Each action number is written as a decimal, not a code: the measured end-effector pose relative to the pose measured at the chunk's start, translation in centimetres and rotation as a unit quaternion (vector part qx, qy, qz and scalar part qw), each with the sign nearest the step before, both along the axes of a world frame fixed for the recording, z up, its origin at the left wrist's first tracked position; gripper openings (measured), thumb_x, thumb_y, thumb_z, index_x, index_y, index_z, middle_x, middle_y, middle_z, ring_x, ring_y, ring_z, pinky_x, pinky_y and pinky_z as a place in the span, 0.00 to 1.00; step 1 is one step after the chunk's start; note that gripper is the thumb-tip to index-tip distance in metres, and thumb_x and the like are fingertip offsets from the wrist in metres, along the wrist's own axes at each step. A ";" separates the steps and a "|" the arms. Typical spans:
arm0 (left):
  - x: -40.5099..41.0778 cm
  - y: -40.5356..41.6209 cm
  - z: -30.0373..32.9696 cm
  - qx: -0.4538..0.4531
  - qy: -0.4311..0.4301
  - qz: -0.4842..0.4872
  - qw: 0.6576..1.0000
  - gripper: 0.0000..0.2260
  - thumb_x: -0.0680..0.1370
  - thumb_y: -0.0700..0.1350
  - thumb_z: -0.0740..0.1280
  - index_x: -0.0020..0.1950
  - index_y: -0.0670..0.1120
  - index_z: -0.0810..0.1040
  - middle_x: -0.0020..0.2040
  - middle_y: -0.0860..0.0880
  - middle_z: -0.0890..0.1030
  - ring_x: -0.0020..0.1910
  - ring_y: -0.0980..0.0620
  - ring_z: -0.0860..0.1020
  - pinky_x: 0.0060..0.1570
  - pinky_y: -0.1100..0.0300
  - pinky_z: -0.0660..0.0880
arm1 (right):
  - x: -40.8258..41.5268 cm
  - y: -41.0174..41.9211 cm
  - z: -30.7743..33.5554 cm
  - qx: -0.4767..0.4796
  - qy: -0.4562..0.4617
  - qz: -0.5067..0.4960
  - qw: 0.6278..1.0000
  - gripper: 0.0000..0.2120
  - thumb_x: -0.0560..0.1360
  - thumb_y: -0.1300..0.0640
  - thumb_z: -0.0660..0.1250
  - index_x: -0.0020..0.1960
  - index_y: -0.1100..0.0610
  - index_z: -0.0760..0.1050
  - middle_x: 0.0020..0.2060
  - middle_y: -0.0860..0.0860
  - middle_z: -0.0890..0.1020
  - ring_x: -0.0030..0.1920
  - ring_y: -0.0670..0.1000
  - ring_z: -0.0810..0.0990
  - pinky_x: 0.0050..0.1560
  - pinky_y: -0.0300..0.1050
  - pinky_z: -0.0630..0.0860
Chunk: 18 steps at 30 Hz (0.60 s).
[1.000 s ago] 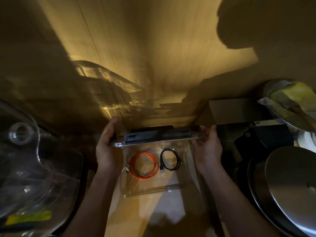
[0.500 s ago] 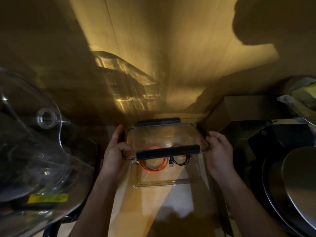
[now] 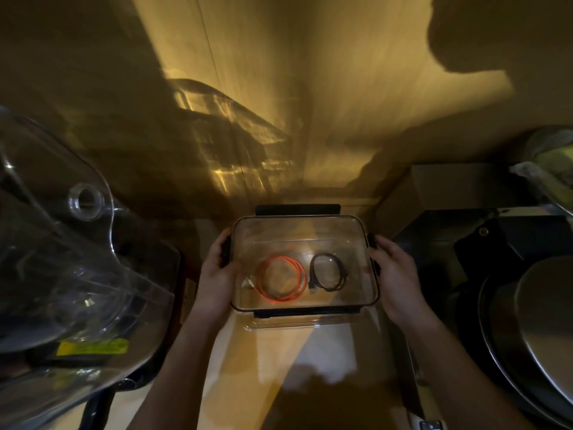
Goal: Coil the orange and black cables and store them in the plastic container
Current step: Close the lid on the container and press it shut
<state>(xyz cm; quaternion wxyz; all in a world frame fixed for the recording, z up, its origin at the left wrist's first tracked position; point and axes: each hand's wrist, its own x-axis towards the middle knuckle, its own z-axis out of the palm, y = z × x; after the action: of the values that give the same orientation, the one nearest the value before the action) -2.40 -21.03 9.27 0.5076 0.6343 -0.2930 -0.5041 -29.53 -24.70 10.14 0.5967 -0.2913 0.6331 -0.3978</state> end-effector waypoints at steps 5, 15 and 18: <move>-0.6 0.6 -2.9 0.001 -0.103 0.002 0.995 0.20 0.78 0.48 0.68 0.70 0.55 0.71 0.65 0.53 0.77 0.63 0.56 0.75 0.57 0.61 0.74 | 0.6 0.2 -2.6 -0.009 0.127 0.064 0.990 0.18 0.74 0.49 0.65 0.64 0.46 0.76 0.58 0.51 0.81 0.60 0.54 0.79 0.63 0.64 0.75; -1.4 2.2 -8.1 0.060 -0.186 0.030 0.980 0.18 0.81 0.50 0.64 0.70 0.53 0.70 0.67 0.51 0.75 0.65 0.52 0.72 0.65 0.54 0.69 | 1.5 1.0 -6.1 -0.012 0.249 0.070 0.966 0.19 0.79 0.62 0.63 0.70 0.58 0.70 0.60 0.53 0.77 0.59 0.50 0.73 0.57 0.40 0.65; -1.3 2.2 -8.7 0.055 -0.188 0.030 0.980 0.18 0.81 0.47 0.63 0.71 0.54 0.70 0.68 0.51 0.74 0.66 0.53 0.71 0.67 0.53 0.68 | 1.4 1.3 -6.7 -0.011 0.239 0.076 0.968 0.20 0.80 0.64 0.62 0.71 0.60 0.67 0.62 0.55 0.76 0.59 0.47 0.70 0.57 0.38 0.64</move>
<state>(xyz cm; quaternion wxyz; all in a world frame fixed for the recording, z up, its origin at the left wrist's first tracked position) -3.68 -18.86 0.60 0.4232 0.7531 -0.3356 -0.3757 -28.09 -23.36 3.43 0.4535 -0.4317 0.7289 -0.2767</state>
